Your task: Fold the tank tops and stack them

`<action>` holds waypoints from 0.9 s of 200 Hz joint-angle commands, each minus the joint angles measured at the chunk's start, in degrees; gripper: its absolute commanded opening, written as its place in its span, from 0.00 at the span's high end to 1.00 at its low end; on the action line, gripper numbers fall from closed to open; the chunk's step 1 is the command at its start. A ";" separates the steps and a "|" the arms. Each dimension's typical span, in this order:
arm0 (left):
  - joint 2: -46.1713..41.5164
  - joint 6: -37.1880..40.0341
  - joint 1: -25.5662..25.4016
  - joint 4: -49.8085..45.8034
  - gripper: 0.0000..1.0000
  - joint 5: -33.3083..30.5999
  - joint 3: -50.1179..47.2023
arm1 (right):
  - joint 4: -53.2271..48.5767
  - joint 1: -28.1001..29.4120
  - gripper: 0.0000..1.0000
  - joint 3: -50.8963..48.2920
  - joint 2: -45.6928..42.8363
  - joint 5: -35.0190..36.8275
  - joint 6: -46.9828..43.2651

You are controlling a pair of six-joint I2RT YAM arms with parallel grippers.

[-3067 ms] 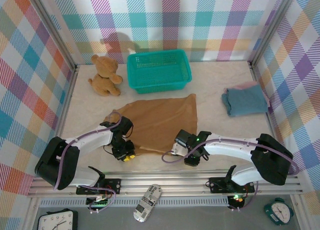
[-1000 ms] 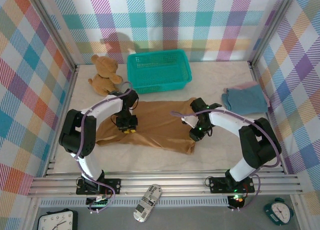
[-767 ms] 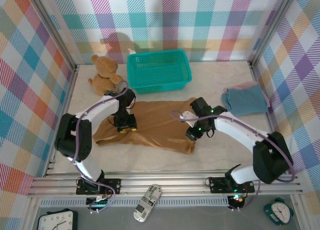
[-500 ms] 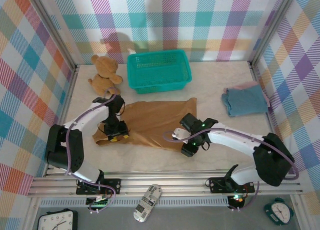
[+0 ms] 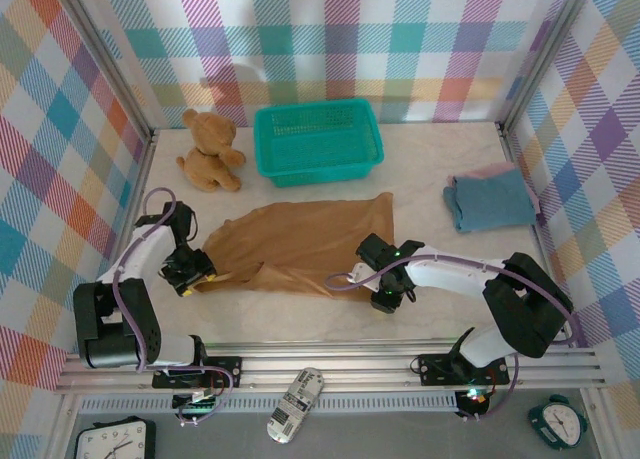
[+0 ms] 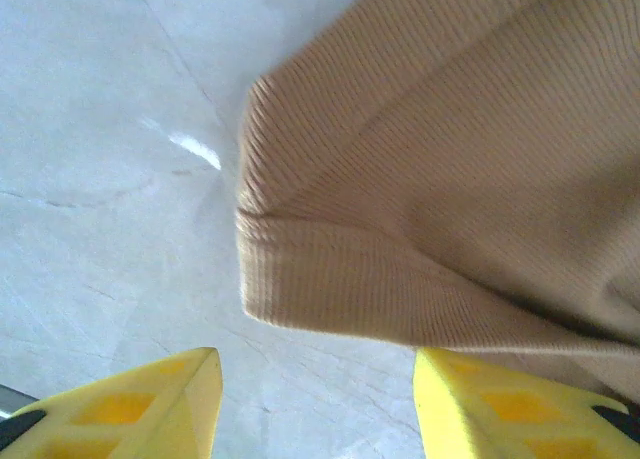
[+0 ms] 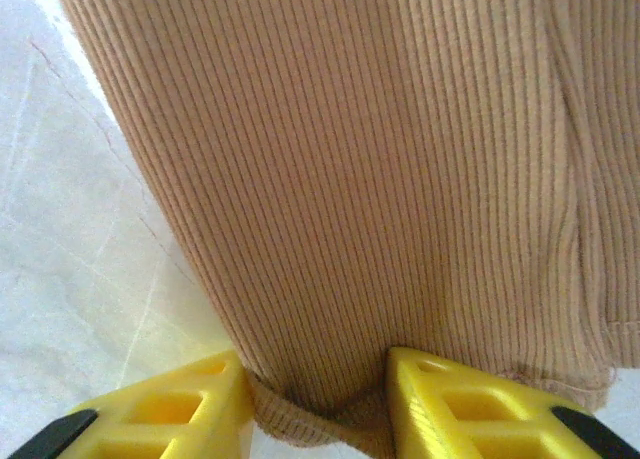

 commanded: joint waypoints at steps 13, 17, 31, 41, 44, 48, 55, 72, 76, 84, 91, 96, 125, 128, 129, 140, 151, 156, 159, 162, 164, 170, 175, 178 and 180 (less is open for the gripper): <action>1.01 0.33 1.00 3.03 0.47 -2.93 -2.02 | -0.07 -1.48 0.61 -1.32 1.18 1.15 -0.92; 1.47 0.52 1.05 3.13 0.47 -3.19 -1.95 | -0.11 -1.62 0.61 -1.34 1.20 1.05 -0.99; 2.94 1.36 1.10 4.00 0.47 -3.72 -1.64 | 0.01 -2.27 0.61 -1.24 1.19 0.93 -1.38; 4.19 1.57 1.04 4.81 0.47 -3.28 -1.47 | -0.03 -2.51 0.61 -1.22 1.05 0.95 -1.67; 4.57 1.61 1.07 5.07 0.48 -3.02 -1.36 | 0.02 -2.60 0.61 -1.16 1.03 0.99 -1.71; 5.02 1.66 1.04 5.43 0.49 -2.67 -1.25 | -0.15 -2.79 0.61 -1.10 0.95 1.00 -1.58; 5.70 1.70 1.10 5.89 0.51 -2.17 -0.94 | -0.32 -2.91 0.61 -0.93 0.78 0.87 -1.40; 6.71 1.83 1.10 6.39 0.63 -1.71 -0.36 | -0.26 -3.05 0.61 -1.05 0.52 0.86 -1.26; 6.92 1.87 1.10 6.41 0.66 -1.57 -0.25 | -0.32 -3.04 0.62 -1.16 0.44 0.83 -1.21; 7.32 2.11 1.10 6.26 0.73 -1.20 0.13 | -0.19 -3.18 0.62 -1.35 0.29 0.82 -1.23; 7.74 2.23 1.10 6.06 0.79 -0.69 0.59 | -0.19 -3.25 0.62 -1.39 0.16 0.82 -1.13; 7.96 2.25 1.10 5.89 0.84 -0.24 0.86 | -0.18 -3.33 0.62 -1.41 0.15 0.80 -1.16; 7.89 2.38 1.09 0.85 1.00 1.39 5.12 | -0.82 -3.48 0.65 -1.39 -0.07 0.29 -1.10; 7.78 2.47 1.09 -0.20 1.00 1.41 5.91 | -0.93 -3.56 0.65 -1.36 -0.13 0.27 -1.19; 7.69 2.53 1.09 -0.55 1.00 1.44 6.16 | -0.93 -3.56 0.65 -1.36 -0.16 0.24 -1.16; 7.19 2.58 1.12 -3.39 1.00 1.65 8.91 | -0.79 -3.91 0.67 -1.47 -0.53 -0.27 -1.18; 7.72 2.73 1.75 -5.30 1.00 2.02 11.35 | -0.79 -4.35 0.69 -1.29 -0.55 -0.67 -1.04; 8.35 2.91 2.37 -5.83 1.00 2.32 11.99 | -0.81 -4.43 0.70 -1.24 -0.47 -0.61 -1.13; 8.74 3.04 2.70 -5.97 1.00 2.54 12.30 | -0.86 -4.61 0.70 -1.15 -0.40 -0.59 -1.12; 9.34 3.07 3.14 -6.02 1.00 2.87 12.58 | -0.80 -4.77 0.70 -1.06 -0.33 -0.63 -1.12; 9.76 3.10 3.41 -6.00 1.00 3.24 12.69 | -0.79 -4.85 0.71 -1.11 -0.30 -0.66 -1.12; 10.92 3.11 4.09 -5.75 1.00 4.37 13.04 | -0.67 -5.10 0.71 -1.04 -0.20 -0.84 -1.13; 12.04 3.02 4.46 -5.42 1.00 5.07 13.46 | -0.60 -5.24 0.71 -1.01 -0.20 -0.93 -1.13; 12.56 2.96 4.56 -5.12 0.99 5.24 13.62 | -0.54 -5.33 0.71 -0.99 -0.20 -1.01 -1.17; 13.05 2.94 4.60 -4.97 0.99 5.39 13.74 | -0.50 -5.32 0.72 -0.98 -0.20 -1.07 -1.20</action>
